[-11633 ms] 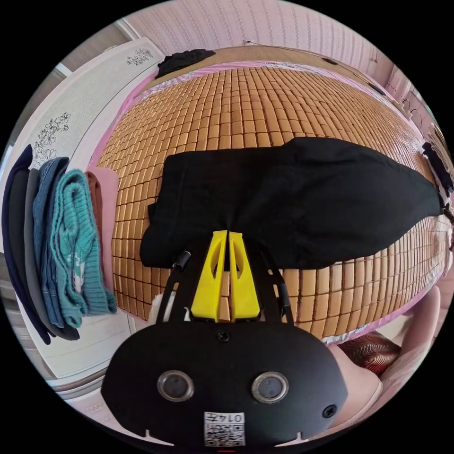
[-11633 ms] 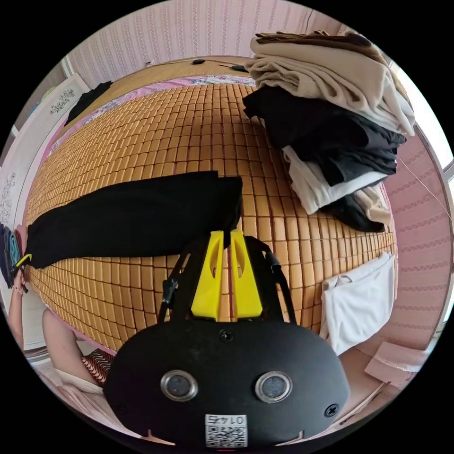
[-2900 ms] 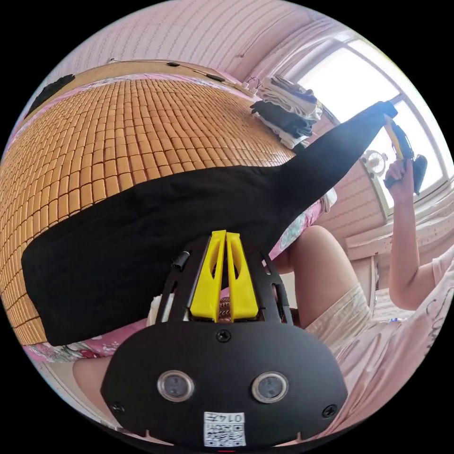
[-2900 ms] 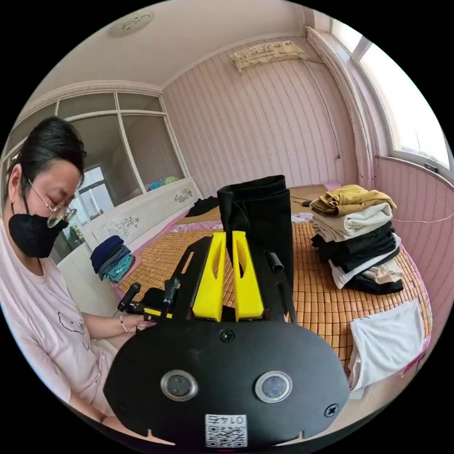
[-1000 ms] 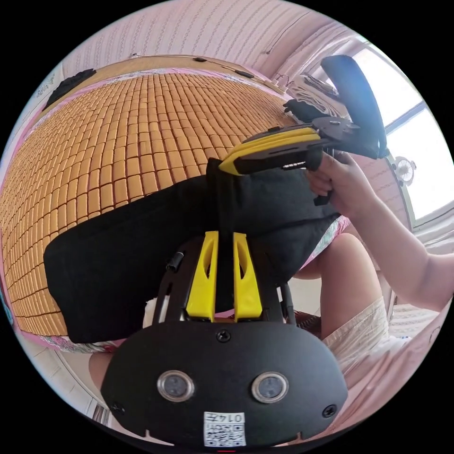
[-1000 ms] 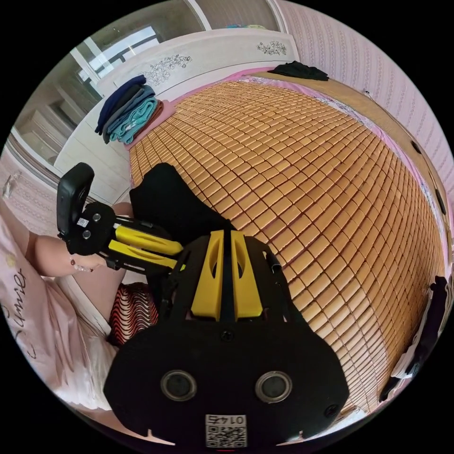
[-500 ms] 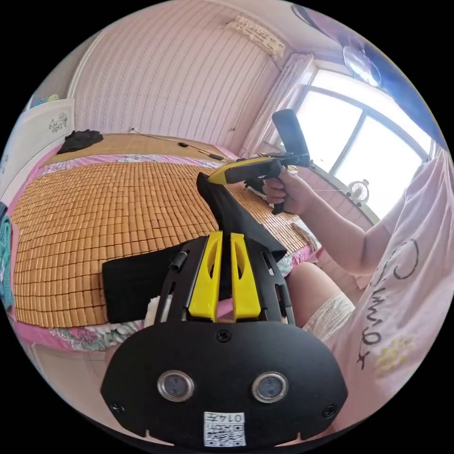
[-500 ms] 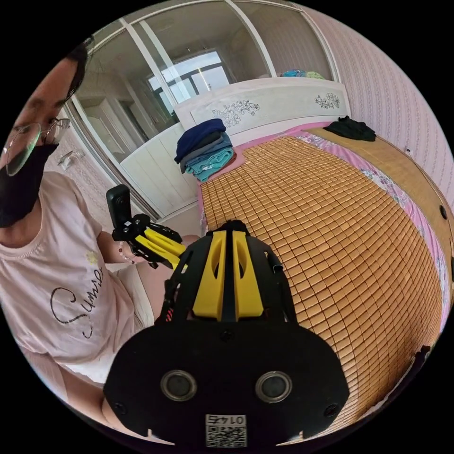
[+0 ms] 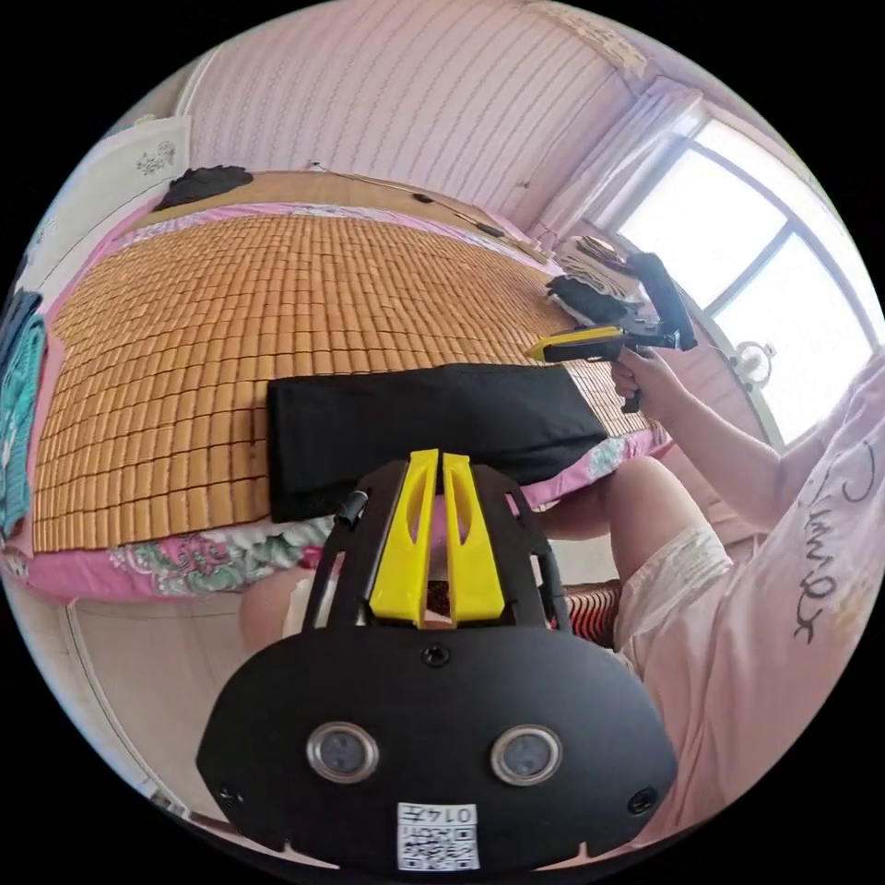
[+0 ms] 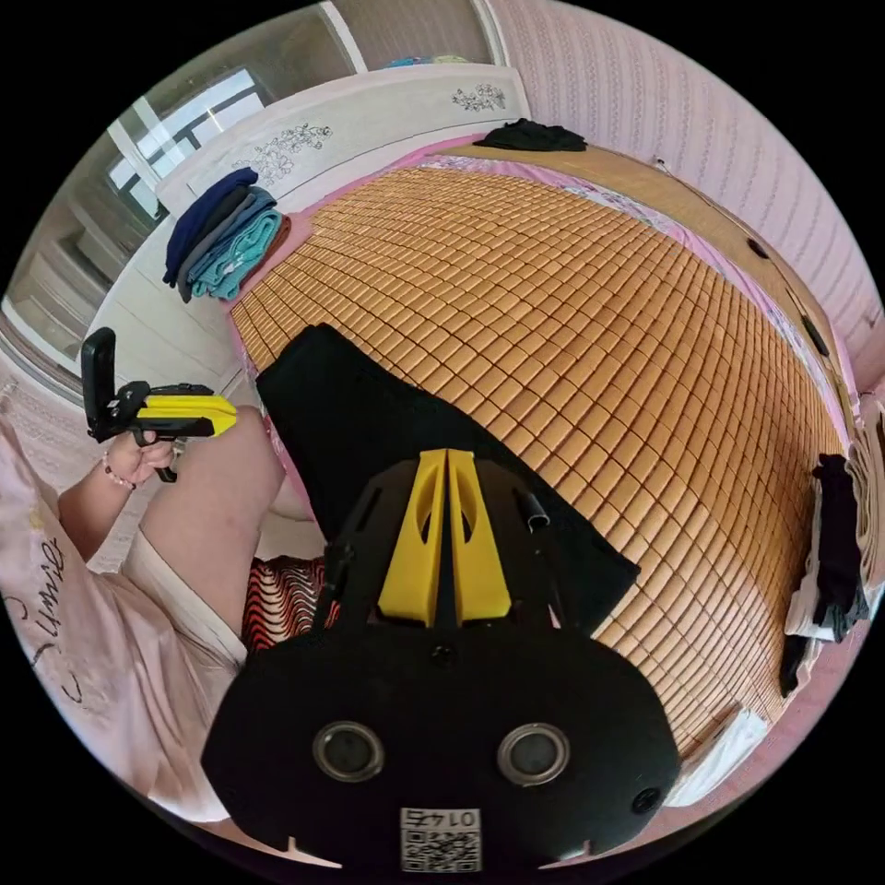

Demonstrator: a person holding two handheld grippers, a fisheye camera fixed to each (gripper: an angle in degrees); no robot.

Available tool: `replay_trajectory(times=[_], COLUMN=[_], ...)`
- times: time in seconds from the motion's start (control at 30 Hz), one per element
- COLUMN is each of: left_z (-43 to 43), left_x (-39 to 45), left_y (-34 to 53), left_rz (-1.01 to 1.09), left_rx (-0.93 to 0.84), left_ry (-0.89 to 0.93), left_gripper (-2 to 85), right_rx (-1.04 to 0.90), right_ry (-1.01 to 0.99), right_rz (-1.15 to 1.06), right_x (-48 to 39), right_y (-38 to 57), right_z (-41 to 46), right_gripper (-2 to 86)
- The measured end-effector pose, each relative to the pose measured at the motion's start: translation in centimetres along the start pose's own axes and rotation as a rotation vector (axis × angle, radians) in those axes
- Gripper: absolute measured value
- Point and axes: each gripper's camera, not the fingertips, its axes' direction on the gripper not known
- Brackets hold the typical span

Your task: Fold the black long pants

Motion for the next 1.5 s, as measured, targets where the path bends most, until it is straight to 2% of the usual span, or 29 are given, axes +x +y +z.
replay_trajectory(times=[0.07,0.13,0.27,0.3,0.33,0.43,0.5,0.53,0.57,0.63,0.7,0.77,0.87,0.93,1.03,1.27,1.4,1.47,1.5], left_z=[4.4,7.1,11.2,12.2,13.4,13.3,13.0,13.5,15.0,14.8,14.6,13.7,12.6,12.4,14.2,22.8,28.8,32.1,32.2], left_x=[3.9,6.3,9.4,9.6,9.9,10.6,11.6,12.1,12.3,12.4,12.3,12.1,11.9,12.3,14.1,19.5,20.5,19.9,19.7], left_y=[-2.3,-4.1,-6.7,-6.7,-6.7,-7.5,-8.0,-8.0,-7.6,-7.7,-8.3,-9.2,-11.4,-13.3,-17.1,-26.1,-28.3,-28.6,-28.7], left_rz=[0.099,0.147,0.239,0.247,0.270,0.271,0.306,0.329,0.348,0.347,0.325,0.312,0.298,0.338,0.499,0.645,0.591,0.519,0.510], left_rx=[-0.122,-0.189,-0.207,-0.245,-0.267,-0.269,-0.261,-0.279,-0.351,-0.304,-0.313,-0.274,-0.214,-0.167,-0.147,-0.262,-0.431,-0.548,-0.537], left_ry=[0.048,0.012,-0.084,-0.099,-0.110,-0.121,-0.134,-0.137,-0.138,-0.129,-0.111,-0.075,0.001,0.031,-0.034,0.039,0.108,0.141,0.136], left_gripper=[-0.7,-0.9,-1.0,-1.0,-1.0,-1.0,-1.0,-1.0,-1.0,-1.0,-0.9,-0.9,-0.4,0.6,3.5,7.2,8.0,5.8,4.8], right_rx=[-0.036,-0.078,-0.166,-0.211,-0.336,-0.435,-0.414,-0.465,-0.450,-0.412,-0.267,-0.083,0.031,0.023,-0.006,-0.061,-0.053,-0.019,-0.009], right_ry=[-0.006,-0.021,0.042,0.045,0.046,-0.012,0.055,0.064,0.053,-0.007,-0.061,-0.057,0.006,0.037,-0.011,-0.204,-0.214,-0.259,-0.268], right_rz=[0.037,-0.003,-0.118,-0.128,-0.160,-0.176,-0.220,-0.236,-0.237,-0.197,-0.129,0.000,0.190,0.301,0.450,0.653,0.636,0.621,0.619], right_x=[0.2,-0.8,-2.9,-2.8,-2.7,-1.5,-1.7,-1.6,-1.2,0.2,2.0,4.6,7.5,9.0,11.0,14.3,15.1,15.5,15.7], right_y=[0.9,-0.5,-5.3,-5.8,-6.6,-9.1,-9.8,-9.8,-9.7,-9.2,-7.3,-2.8,4.9,9.4,15.5,22.3,23.8,24.8,25.1], right_z=[0.4,1.7,6.1,7.1,9.4,8.9,8.5,9.5,9.3,8.4,5.6,0.8,-3.4,-4.5,-5.1,-2.9,-3.0,-3.5,-3.7], right_gripper=[0.0,-0.2,-0.3,-0.4,-0.4,-0.4,-0.5,-0.5,-0.4,-0.4,-0.2,0.2,1.4,3.8,9.7,8.2,4.8,3.3,3.0])
